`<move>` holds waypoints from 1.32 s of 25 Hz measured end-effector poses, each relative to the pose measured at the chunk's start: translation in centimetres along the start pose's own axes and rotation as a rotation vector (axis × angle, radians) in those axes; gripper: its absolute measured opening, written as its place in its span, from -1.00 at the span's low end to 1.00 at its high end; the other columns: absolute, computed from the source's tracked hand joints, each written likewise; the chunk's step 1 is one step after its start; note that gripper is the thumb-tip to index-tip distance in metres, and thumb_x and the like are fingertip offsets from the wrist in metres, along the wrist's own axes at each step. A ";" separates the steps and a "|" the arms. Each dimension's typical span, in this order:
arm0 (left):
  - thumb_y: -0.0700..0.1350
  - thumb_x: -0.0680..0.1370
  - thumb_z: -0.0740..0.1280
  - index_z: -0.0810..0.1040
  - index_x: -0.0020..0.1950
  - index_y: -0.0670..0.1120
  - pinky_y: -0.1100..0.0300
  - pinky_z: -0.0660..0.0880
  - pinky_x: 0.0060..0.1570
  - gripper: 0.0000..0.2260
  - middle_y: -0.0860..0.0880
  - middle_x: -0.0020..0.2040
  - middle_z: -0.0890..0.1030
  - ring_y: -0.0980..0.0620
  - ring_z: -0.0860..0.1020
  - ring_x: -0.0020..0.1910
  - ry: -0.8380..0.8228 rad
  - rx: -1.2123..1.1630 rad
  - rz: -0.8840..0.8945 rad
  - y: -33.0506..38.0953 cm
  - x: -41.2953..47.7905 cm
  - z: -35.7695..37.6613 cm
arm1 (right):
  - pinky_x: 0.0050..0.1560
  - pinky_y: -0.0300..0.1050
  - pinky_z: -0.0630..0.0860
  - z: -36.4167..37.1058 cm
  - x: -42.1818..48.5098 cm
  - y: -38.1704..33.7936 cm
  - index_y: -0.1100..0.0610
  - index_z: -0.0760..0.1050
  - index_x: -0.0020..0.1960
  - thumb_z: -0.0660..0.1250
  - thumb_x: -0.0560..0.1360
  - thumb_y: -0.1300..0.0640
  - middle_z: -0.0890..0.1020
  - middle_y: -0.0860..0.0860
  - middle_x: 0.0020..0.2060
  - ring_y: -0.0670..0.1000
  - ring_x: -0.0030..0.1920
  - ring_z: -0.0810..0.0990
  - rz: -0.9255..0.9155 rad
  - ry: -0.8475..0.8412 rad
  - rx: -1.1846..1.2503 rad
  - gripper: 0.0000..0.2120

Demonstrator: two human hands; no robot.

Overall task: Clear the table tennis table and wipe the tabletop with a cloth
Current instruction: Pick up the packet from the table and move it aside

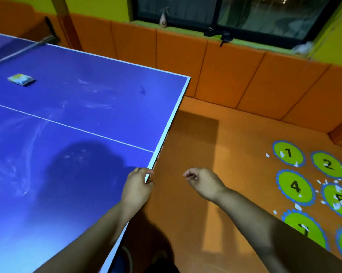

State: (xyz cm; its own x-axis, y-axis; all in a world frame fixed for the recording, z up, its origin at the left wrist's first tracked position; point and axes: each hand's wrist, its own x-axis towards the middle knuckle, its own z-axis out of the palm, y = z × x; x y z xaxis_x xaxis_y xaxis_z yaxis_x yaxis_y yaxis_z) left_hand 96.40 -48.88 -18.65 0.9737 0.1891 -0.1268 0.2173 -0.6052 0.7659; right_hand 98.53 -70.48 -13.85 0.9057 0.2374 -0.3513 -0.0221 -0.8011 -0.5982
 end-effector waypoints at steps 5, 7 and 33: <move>-0.20 0.47 0.34 0.58 0.08 -0.02 0.30 0.38 -0.03 -0.79 0.07 0.02 0.50 0.10 0.47 0.09 -0.043 0.008 0.023 6.2 9.4 3.4 | -0.28 -0.21 0.41 -7.2 8.3 2.9 0.04 0.57 0.11 0.21 0.58 0.20 0.61 -0.04 -0.15 -0.01 -0.26 0.55 0.030 0.006 0.088 -0.79; -0.20 0.47 0.34 0.57 0.08 -0.01 0.29 0.39 -0.03 -0.79 0.07 0.00 0.49 0.11 0.46 0.08 -0.060 0.000 0.035 9.0 14.1 6.0 | -0.31 -0.22 0.38 -10.9 13.0 5.3 0.05 0.57 0.12 0.21 0.59 0.20 0.59 -0.06 -0.18 -0.06 -0.31 0.50 0.022 0.014 0.097 -0.79; -0.16 0.49 0.33 0.53 0.01 0.02 0.17 0.47 -0.05 -0.86 0.05 0.01 0.54 0.10 0.51 -0.03 0.099 -0.140 -0.193 32.3 77.0 20.7 | -0.17 -0.07 0.52 -49.1 76.9 14.6 0.00 0.57 0.12 0.21 0.58 0.20 0.64 -0.01 0.00 0.05 -0.10 0.61 -0.143 -0.124 -0.047 -0.78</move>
State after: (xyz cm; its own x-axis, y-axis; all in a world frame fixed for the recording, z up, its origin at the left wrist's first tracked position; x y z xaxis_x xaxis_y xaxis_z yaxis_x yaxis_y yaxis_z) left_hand 179.79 -69.83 -16.72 0.9021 0.3701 -0.2218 0.3801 -0.4384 0.8144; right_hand 188.64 -90.96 -14.23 0.8392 0.4142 -0.3525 0.1258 -0.7784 -0.6150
